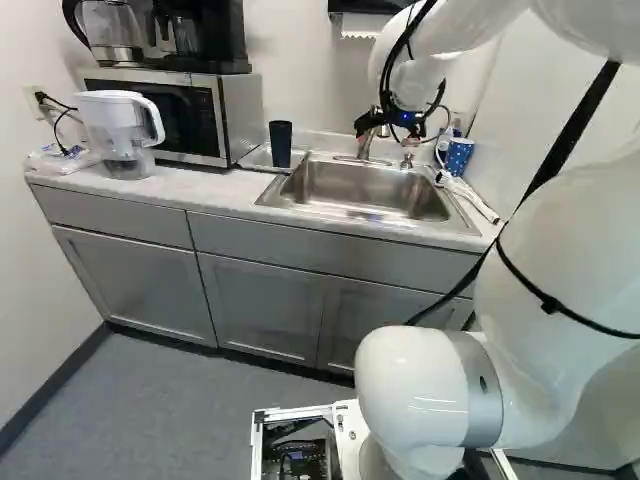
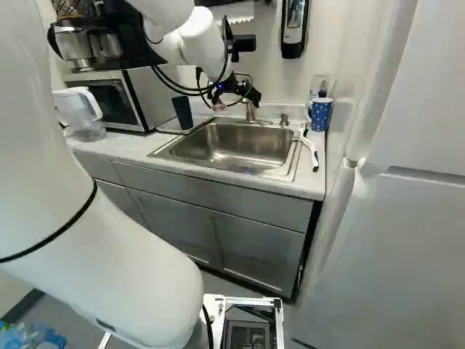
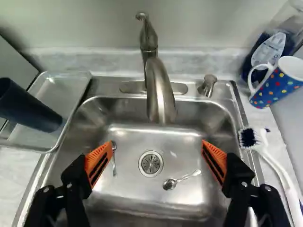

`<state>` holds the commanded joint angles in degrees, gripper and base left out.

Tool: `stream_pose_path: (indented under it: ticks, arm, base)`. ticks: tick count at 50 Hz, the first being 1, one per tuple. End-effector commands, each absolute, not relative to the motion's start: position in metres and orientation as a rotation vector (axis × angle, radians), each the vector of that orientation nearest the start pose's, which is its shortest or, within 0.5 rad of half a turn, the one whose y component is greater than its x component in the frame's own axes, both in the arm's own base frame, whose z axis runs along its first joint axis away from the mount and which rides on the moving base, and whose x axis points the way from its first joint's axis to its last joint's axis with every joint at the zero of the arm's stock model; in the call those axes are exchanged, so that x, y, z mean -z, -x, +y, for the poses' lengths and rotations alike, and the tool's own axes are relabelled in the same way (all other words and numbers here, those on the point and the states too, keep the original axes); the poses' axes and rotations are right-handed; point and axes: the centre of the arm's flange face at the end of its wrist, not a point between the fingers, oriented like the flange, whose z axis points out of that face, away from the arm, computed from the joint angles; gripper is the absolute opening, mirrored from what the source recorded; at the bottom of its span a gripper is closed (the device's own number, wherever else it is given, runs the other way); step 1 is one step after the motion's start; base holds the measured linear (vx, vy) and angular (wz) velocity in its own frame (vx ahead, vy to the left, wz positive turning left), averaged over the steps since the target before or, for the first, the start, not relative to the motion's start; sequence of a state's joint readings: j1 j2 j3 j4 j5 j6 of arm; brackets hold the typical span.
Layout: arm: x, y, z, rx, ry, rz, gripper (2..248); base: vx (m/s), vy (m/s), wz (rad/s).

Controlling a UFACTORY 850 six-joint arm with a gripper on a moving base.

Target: Rinse the cup and place it in the tray

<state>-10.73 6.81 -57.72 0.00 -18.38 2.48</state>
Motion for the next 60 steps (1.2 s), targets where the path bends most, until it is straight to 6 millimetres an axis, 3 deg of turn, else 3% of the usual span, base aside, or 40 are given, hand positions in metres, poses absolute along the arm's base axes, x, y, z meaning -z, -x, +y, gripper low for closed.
stream_pose_path:
  ticks: [17,60]
  arm:
    - [-0.632,-0.439,-0.085,1.022,3.0,0.352,247]
    - [-0.632,-0.439,-0.085,1.022,3.0,0.352,247]
  base:
    - [0.0,0.0,0.0]
    - [0.0,0.0,0.0]
